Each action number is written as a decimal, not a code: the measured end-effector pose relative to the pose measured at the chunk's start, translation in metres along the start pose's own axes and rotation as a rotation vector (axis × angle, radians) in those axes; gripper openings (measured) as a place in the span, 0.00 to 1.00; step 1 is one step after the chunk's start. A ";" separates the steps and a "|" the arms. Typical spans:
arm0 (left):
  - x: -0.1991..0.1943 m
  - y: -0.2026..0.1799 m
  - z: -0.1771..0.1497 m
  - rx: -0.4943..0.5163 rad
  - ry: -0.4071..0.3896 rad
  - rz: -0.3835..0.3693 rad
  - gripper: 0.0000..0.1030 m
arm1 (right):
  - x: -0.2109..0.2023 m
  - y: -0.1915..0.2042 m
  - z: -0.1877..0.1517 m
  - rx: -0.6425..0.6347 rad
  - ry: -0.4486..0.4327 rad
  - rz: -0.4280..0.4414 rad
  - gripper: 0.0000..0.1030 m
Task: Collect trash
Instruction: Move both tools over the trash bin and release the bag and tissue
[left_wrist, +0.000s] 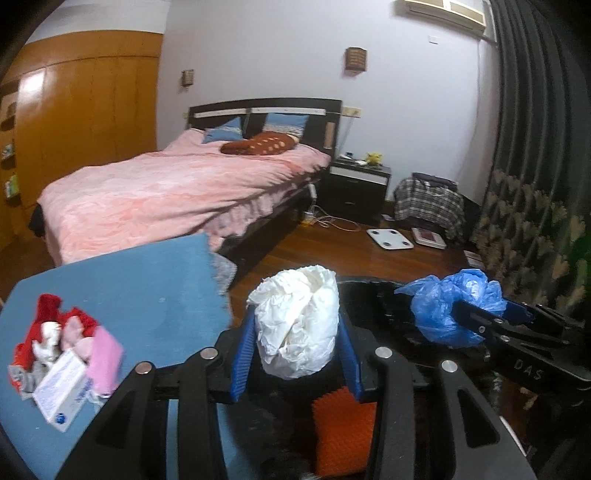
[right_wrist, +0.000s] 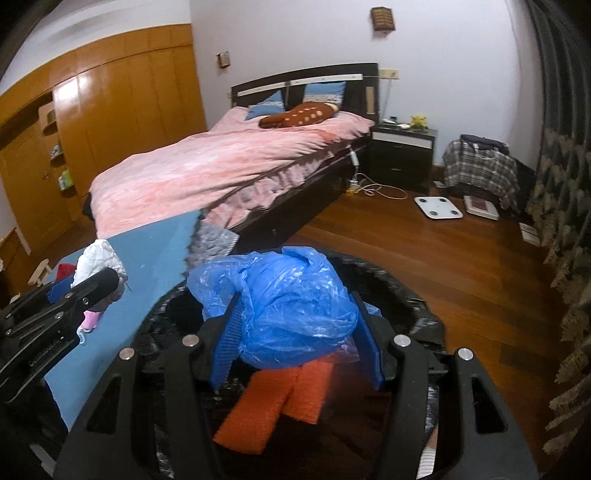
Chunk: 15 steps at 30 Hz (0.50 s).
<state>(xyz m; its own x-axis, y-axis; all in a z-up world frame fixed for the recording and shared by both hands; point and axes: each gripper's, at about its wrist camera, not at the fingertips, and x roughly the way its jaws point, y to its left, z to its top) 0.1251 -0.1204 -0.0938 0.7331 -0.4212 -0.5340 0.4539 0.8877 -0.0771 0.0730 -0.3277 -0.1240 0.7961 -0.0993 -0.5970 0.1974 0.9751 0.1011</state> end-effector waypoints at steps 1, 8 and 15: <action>0.002 -0.002 0.001 0.003 0.003 -0.008 0.43 | -0.001 -0.004 -0.002 0.005 -0.001 -0.008 0.58; 0.002 -0.003 0.001 0.000 0.008 -0.025 0.62 | -0.002 -0.023 -0.005 0.034 -0.023 -0.054 0.83; -0.009 0.019 -0.001 -0.022 -0.001 0.031 0.79 | -0.004 -0.015 -0.007 0.033 -0.028 -0.043 0.93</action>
<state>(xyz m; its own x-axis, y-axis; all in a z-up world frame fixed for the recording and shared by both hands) 0.1267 -0.1000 -0.0912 0.7475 -0.3932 -0.5354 0.4194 0.9044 -0.0788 0.0629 -0.3409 -0.1294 0.8022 -0.1467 -0.5788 0.2498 0.9629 0.1021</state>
